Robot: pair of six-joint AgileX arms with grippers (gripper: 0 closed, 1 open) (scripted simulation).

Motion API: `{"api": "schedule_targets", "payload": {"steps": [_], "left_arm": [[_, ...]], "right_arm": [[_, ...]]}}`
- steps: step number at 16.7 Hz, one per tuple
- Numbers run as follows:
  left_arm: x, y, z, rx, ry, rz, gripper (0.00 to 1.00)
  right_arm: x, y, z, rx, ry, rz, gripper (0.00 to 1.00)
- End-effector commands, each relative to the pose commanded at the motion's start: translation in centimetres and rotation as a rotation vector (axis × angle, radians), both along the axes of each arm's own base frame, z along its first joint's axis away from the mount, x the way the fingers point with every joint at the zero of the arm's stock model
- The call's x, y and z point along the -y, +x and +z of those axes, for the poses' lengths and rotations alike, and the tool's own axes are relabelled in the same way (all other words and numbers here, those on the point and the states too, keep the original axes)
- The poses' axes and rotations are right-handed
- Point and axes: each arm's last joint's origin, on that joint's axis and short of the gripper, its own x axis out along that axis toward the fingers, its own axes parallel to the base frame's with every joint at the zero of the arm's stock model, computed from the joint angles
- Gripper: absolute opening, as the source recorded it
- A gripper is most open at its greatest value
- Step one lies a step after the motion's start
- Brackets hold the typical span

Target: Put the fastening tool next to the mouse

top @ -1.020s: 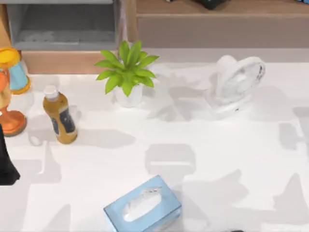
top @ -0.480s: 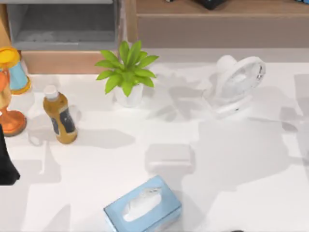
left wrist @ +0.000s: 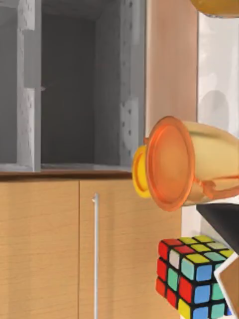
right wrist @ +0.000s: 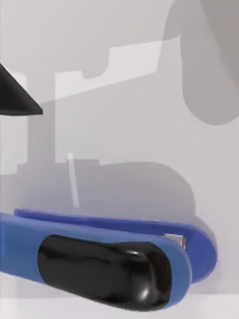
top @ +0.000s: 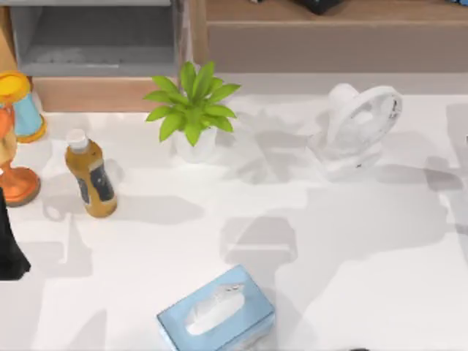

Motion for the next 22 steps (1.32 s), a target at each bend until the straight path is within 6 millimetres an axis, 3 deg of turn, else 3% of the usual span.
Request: {"api": "schedule_targets", "payload": {"steps": [4, 10, 14, 22], "left_arm": [[0.0, 0.0, 0.0, 0.0, 0.0, 0.0, 1.0], [0.0, 0.0, 0.0, 0.0, 0.0, 0.0, 1.0], [0.0, 0.0, 0.0, 0.0, 0.0, 0.0, 1.0], [0.0, 0.0, 0.0, 0.0, 0.0, 0.0, 1.0]], "right_arm": [[-0.1, -0.1, -0.5, -0.001, 0.0, 0.001, 1.0], [0.0, 0.0, -4.9, 0.001, 0.0, 0.0, 1.0], [0.0, 0.0, -5.0, 0.0, 0.0, 0.0, 1.0], [0.0, 0.0, -5.0, 0.0, 0.0, 0.0, 0.4]]}}
